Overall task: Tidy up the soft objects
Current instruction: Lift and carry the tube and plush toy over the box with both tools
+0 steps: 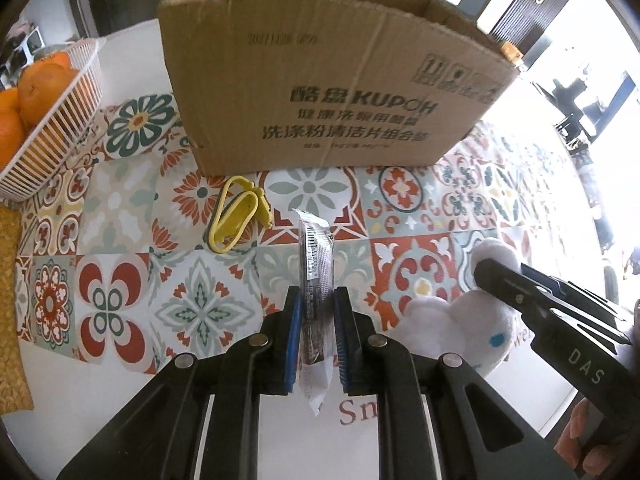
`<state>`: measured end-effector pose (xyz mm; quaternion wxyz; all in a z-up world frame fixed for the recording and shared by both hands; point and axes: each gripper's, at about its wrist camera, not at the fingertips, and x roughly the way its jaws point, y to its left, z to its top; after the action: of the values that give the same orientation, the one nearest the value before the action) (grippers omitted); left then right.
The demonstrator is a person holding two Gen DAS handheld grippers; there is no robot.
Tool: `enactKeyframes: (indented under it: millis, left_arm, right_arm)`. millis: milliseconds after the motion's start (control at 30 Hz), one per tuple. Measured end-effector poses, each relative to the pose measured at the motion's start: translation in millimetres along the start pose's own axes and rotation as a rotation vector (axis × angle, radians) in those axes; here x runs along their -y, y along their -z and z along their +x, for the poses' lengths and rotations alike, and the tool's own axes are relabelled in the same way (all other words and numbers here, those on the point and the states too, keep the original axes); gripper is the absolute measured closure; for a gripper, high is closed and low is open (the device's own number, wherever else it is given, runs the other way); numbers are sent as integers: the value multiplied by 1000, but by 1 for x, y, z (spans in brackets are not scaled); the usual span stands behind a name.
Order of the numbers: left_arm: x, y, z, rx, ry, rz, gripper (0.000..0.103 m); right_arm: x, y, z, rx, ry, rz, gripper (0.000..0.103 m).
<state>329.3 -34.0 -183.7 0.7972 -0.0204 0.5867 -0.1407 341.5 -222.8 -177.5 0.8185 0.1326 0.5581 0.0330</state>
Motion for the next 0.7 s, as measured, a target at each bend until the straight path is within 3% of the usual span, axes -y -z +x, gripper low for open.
enactKeyframes:
  millis: [700]
  left_arm:
    - [13,-8,-71,162,35,46,86]
  right_arm:
    - [-23,13,-63,158,-51,-25,82]
